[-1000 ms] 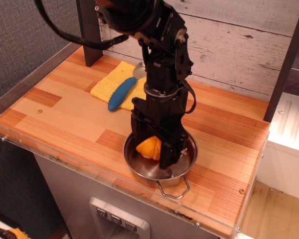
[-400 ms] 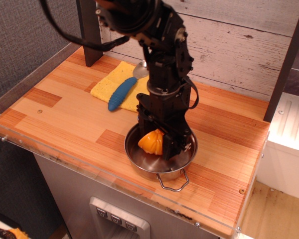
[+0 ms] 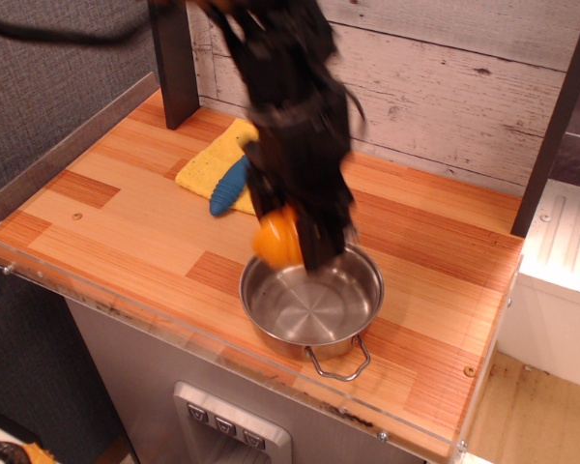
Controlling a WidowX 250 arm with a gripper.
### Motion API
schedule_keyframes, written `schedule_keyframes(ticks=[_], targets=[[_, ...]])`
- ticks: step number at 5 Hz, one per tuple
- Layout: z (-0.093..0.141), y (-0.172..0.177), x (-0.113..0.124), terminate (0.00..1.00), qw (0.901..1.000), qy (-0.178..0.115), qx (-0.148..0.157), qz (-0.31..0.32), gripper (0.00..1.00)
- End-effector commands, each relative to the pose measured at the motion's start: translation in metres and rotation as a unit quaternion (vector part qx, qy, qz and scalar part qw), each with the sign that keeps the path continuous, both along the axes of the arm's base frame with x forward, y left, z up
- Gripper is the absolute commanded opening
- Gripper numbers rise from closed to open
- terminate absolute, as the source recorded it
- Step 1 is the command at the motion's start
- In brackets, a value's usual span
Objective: Move the orange from the bowl to left front counter.
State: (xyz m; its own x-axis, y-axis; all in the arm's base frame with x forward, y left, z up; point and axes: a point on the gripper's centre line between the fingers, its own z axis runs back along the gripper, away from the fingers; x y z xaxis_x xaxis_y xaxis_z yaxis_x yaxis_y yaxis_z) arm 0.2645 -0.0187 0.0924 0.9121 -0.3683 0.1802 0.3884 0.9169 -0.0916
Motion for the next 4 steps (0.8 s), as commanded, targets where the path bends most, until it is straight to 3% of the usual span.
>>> schedule_keyframes(ticks=[1,2,4], targets=[[0.008,0.094,-0.008,0.00,0.9884,-0.005,0.056,0.141,0.00],[-0.011,0.140,-0.018,0.00,0.9774,0.022,0.081,0.194,0.00],[-0.049,0.175,-0.022,0.00,0.9733,0.063,0.063,0.211,0.00]])
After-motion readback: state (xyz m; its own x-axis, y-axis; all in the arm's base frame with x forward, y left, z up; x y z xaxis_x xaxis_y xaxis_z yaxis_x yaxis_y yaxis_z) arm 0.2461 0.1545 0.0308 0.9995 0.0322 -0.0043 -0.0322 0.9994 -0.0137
